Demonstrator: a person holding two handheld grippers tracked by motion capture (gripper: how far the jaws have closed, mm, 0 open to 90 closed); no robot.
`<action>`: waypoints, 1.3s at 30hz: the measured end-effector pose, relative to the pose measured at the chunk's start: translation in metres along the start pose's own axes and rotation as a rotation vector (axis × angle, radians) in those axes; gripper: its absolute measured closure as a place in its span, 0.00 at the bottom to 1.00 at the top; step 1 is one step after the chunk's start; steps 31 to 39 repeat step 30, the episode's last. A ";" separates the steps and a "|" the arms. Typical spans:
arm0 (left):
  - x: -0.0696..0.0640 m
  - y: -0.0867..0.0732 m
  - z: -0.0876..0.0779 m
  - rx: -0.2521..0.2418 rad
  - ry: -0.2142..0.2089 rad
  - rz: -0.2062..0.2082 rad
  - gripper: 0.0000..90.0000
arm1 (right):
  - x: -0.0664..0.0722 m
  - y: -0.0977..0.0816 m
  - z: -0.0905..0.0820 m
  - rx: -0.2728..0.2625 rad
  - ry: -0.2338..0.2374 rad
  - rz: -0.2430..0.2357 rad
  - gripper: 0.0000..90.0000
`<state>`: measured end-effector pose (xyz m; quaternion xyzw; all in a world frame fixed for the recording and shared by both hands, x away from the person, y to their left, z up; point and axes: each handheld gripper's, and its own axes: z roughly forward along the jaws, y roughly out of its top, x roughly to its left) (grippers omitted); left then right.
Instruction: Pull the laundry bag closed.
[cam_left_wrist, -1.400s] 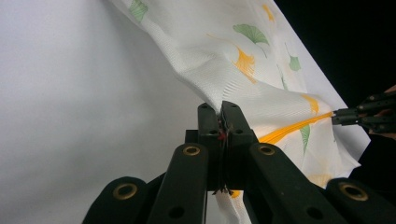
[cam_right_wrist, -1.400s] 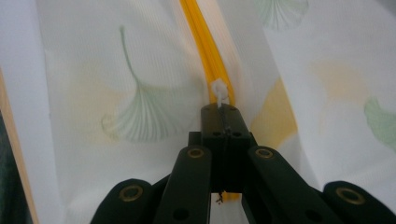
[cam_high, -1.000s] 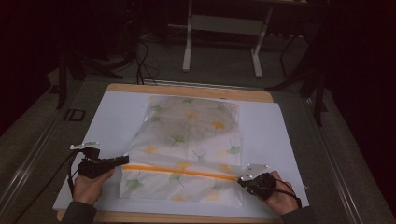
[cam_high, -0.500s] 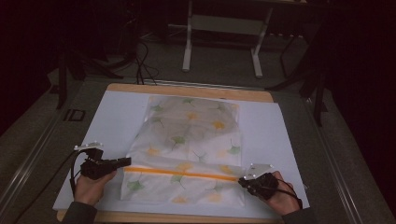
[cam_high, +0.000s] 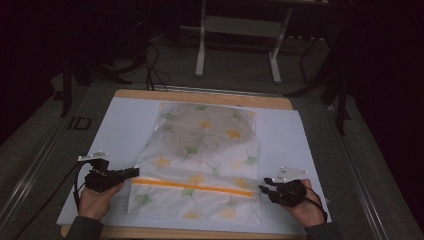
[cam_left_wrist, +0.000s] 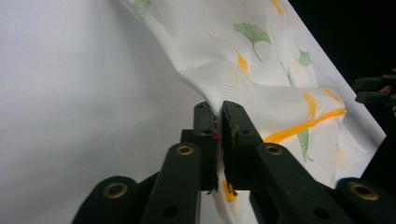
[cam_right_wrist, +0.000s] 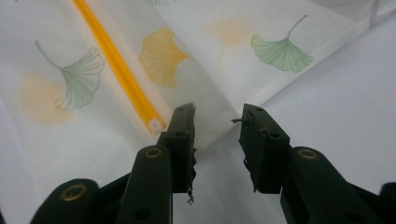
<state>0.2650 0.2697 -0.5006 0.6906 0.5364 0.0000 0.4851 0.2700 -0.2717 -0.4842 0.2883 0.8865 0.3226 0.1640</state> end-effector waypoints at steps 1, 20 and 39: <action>0.000 0.000 -0.001 -0.003 0.009 0.002 0.88 | 0.000 0.000 0.000 -0.001 -0.001 0.003 0.72; -0.003 0.002 -0.013 -0.141 0.257 0.049 0.38 | -0.010 -0.003 0.000 -0.056 -0.029 0.077 0.70; 0.006 -0.004 -0.015 -0.198 0.360 0.036 0.40 | -0.015 -0.011 0.001 -0.087 -0.053 0.131 0.68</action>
